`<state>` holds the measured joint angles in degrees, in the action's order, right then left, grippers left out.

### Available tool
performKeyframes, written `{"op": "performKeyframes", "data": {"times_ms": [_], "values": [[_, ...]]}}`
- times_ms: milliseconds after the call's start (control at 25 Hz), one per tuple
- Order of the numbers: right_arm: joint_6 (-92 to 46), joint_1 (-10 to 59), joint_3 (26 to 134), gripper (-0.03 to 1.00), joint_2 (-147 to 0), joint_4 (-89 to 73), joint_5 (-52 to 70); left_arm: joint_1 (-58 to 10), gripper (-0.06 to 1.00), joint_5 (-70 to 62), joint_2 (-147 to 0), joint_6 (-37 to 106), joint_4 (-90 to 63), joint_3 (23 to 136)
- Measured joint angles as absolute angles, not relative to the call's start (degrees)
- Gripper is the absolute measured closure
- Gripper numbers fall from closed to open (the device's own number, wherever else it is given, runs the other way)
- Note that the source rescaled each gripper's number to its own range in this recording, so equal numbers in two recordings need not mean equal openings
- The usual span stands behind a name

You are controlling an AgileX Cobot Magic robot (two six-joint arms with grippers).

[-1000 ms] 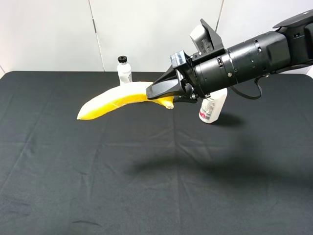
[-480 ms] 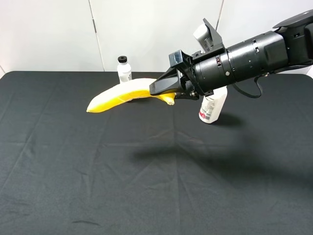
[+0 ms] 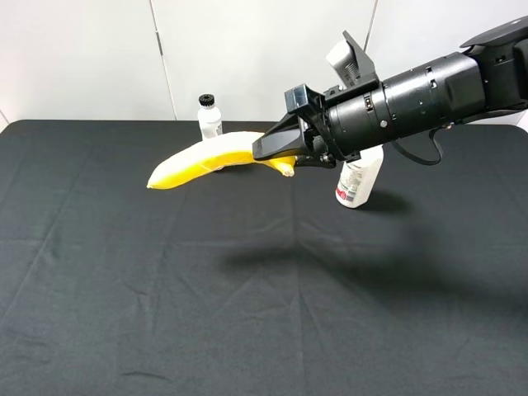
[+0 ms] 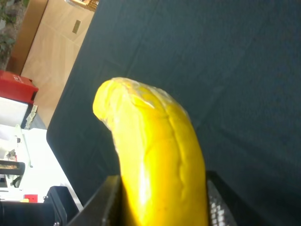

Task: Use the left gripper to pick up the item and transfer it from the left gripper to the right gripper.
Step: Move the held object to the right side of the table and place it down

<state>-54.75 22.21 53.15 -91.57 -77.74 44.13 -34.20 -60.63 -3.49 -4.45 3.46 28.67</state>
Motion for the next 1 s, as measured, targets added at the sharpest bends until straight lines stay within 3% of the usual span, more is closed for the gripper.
{"op": "performKeyframes", "data": {"times_ms": [480,1000], "values": [[-43.51,22.21,53.15,0.94,-90.16,-69.44,44.44,-8.61,-0.05,-60.63,-3.49,-4.45,3.46,28.67],[-26.56,20.28,53.15,0.94,-83.10,-55.20,49.57,1.55,-0.05,-60.49,0.16,-4.45,3.46,28.67]]}}
